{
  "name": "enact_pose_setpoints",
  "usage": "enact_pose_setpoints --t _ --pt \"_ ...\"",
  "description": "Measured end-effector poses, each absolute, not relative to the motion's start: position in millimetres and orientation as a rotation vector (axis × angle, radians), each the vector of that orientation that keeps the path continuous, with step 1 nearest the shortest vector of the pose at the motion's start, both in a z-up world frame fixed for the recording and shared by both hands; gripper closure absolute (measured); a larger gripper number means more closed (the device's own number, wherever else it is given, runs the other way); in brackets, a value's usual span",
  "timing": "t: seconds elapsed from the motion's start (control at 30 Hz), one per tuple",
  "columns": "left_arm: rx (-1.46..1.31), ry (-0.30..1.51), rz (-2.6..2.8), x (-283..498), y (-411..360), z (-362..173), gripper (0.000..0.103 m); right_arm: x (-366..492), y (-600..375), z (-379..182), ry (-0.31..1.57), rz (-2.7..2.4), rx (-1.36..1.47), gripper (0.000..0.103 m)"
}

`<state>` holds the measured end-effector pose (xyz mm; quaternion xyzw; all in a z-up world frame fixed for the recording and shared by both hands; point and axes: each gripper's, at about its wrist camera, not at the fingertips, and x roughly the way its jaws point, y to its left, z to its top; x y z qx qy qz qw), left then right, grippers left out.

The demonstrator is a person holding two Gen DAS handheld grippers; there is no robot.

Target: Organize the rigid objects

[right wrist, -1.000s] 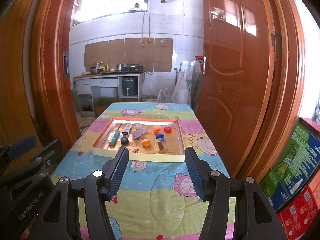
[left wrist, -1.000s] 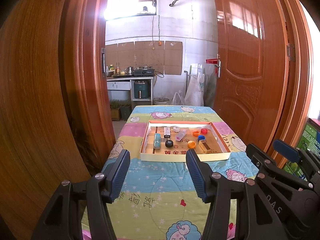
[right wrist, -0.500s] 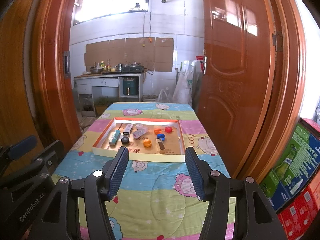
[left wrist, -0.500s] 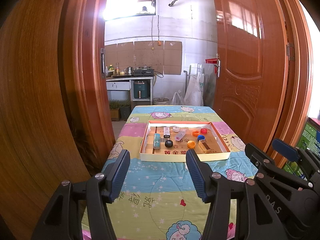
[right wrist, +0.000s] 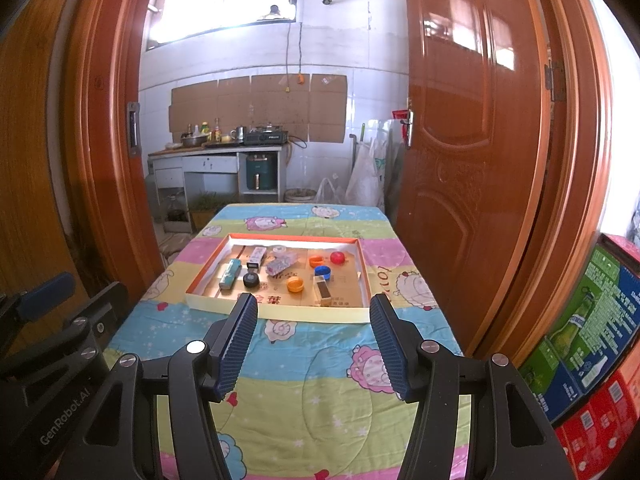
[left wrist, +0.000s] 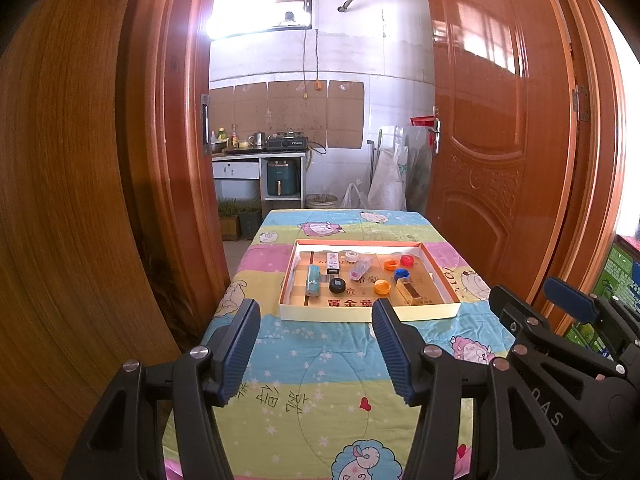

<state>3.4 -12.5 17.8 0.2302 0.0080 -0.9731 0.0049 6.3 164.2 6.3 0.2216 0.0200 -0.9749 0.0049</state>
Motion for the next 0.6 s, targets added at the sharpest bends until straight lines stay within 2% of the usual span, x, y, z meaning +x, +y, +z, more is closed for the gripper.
enact_pose_setpoints --t 0.6 --pt "0.724 0.024 -3.047 3.8 -12.7 17.1 0.045 7.1 164.0 4.1 0.067 -3.047 0.703 0.043"
